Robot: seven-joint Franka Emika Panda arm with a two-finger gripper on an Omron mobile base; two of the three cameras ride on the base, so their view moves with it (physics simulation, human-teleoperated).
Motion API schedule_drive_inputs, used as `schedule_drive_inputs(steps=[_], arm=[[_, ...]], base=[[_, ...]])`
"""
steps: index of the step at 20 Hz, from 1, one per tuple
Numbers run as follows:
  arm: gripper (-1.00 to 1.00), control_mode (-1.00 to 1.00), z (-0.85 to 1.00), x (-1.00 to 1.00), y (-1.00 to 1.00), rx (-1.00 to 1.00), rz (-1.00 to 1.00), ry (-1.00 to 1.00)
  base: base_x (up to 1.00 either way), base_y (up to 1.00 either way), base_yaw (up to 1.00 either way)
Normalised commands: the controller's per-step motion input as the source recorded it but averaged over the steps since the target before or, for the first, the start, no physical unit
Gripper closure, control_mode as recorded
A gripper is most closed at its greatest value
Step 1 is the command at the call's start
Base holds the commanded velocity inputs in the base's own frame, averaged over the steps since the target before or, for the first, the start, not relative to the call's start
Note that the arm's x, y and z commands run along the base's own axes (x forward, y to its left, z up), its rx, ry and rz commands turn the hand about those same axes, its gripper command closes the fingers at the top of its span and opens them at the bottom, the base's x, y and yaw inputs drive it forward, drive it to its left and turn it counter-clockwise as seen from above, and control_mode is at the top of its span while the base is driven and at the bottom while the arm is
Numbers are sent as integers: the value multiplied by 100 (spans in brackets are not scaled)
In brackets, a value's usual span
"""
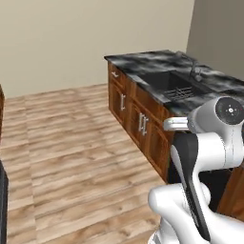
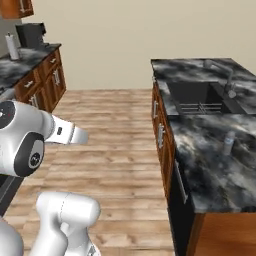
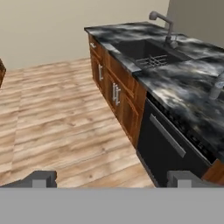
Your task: Pick the milk, bottled water from the counter and place them in the open cabinet.
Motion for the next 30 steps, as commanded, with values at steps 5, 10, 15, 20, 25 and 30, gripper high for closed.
schedule_drive_inputs(steps=[5, 10, 15, 20, 25, 30], arm=[[-100, 100, 0, 0, 0, 0, 0, 0], [-100, 100, 0, 0, 0, 0, 0, 0], [-100, 100, 0, 0, 0, 0, 0, 0], [-100, 100, 0, 0, 0, 0, 0, 0], [-100, 100, 0, 0, 0, 0, 0, 0], [-100, 100, 0, 0, 0, 0, 0, 0]], base=[[-14, -3, -58], [20, 0, -52], [80, 17, -41], [85, 21, -40], [65, 16, -44], [20, 9, -57]])
